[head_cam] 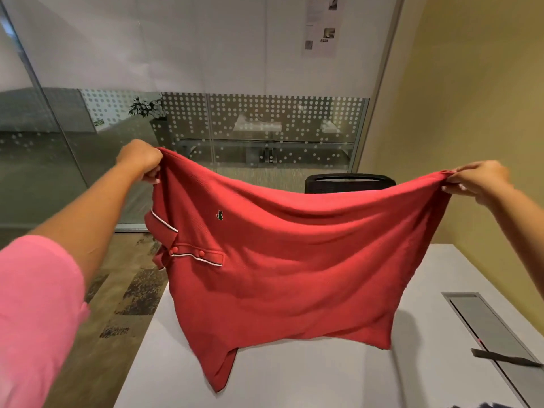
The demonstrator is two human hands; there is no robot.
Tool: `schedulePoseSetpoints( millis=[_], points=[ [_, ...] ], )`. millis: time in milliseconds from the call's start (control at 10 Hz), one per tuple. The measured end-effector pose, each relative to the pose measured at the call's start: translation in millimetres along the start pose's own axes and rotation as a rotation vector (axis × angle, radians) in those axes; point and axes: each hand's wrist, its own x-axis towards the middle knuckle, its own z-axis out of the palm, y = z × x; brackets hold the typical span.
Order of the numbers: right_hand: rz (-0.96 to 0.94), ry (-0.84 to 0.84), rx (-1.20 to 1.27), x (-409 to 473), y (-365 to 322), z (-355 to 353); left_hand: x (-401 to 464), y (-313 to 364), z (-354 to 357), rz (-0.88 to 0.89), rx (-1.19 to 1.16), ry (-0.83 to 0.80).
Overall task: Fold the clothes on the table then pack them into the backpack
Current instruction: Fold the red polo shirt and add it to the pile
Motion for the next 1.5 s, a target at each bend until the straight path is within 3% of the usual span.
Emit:
schedulePoseSetpoints(
  millis=[100,200,500,700,800,900,1000,1200,1500],
  points=[
    [0.063,-0.013,0.189,18,-10,25,12,10,22,-0.134,-0.335,-0.140],
    [0.109,0.031,0.397,44,-39,45,44,31,30,-0.115,-0.433,-0.189],
    [-0.209,0.054,0.541,80,-81,22,70,75,-12,0.160,-0.787,0.040],
    [-0.242,0.048,0.421,64,-33,9,40,23,-31,0.267,-0.635,-0.014],
    [-0.058,-0.052,0.337,45,49,22,22,-46,-18,0.273,-0.212,-0.208],
    [-0.021,-0.048,0.113,30,80,29,2,-99,9,0.211,0.068,-0.335],
    [0.045,-0.268,-0.447,-5,175,41,-40,-180,66,0.154,0.361,-0.494],
    [-0.085,-0.509,-1.094,-46,302,70,-105,-295,158,0.121,0.454,-0.561],
    [-0.009,-0.736,-1.393,-86,357,70,-150,-371,196,0.301,0.614,-0.544]
  ],
)
